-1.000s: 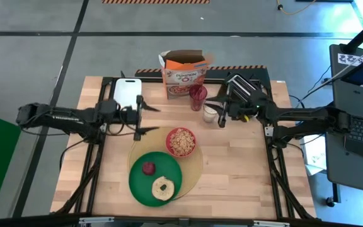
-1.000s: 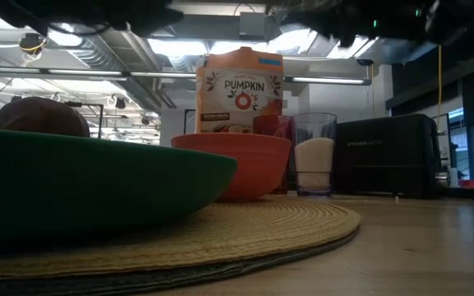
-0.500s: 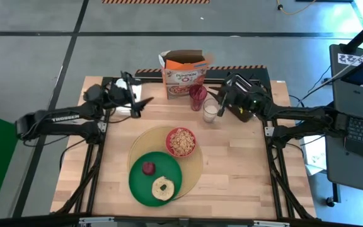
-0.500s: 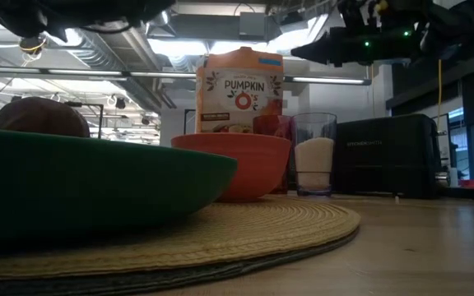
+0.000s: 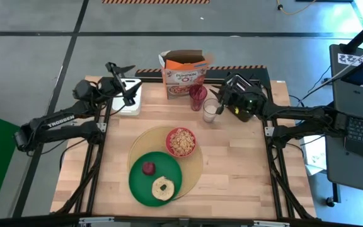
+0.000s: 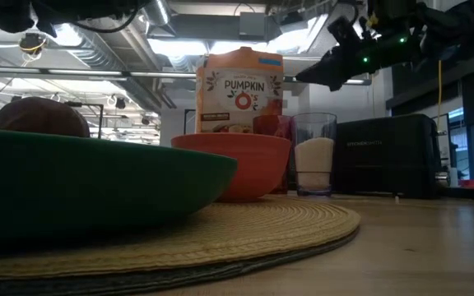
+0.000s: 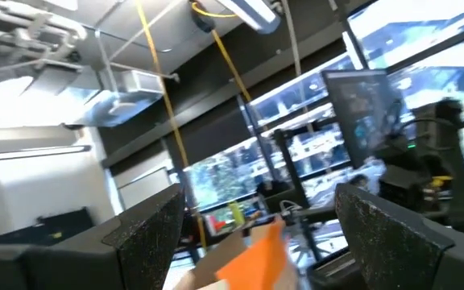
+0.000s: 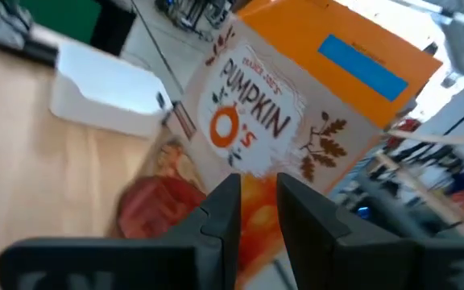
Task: Arrange a breakfast setting
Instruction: Put the spoon on the brown table mat
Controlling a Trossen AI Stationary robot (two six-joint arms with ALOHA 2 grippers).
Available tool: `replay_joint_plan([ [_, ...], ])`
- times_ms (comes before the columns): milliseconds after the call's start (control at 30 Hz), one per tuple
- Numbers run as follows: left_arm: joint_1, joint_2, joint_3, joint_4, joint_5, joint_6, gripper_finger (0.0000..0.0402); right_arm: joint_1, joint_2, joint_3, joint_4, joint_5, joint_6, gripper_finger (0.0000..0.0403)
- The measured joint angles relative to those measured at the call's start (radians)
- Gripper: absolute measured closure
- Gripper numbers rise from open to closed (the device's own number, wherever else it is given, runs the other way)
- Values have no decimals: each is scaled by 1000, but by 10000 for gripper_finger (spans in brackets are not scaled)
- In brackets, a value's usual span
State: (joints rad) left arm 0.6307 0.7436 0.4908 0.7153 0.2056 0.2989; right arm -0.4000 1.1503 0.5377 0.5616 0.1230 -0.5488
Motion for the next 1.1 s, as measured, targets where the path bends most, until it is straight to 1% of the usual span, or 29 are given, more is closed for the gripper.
replay_joint_plan([
  [100,34,21,0,26,38,-2,87,0,0,0,-2,5,-93,320],
  [167,51,35,0,39,65,-14,87,0,0,10,-33,13,-129,320],
  [267,73,49,0,67,80,-32,87,0,0,63,-151,46,-191,320],
  [400,87,65,0,84,105,-35,87,20,45,162,-317,81,-350,320],
  [567,87,68,0,97,104,-35,87,58,146,279,-421,233,-602,320],
  [667,87,68,0,104,104,-35,88,60,206,348,-512,292,-649,320],
  [733,87,68,0,102,104,-34,88,57,233,398,-546,304,-620,320],
  [800,87,68,0,103,104,-34,88,42,255,441,-565,293,-531,320],
  [867,87,68,0,101,104,-34,88,16,267,470,-574,225,-366,320],
  [967,87,68,0,89,104,-34,88,-46,270,501,-604,80,-100,320],
  [1033,87,68,0,83,108,-34,88,-85,269,503,-623,-9,21,320],
  [1100,87,68,0,82,110,-34,88,-118,270,495,-636,-93,107,320],
])
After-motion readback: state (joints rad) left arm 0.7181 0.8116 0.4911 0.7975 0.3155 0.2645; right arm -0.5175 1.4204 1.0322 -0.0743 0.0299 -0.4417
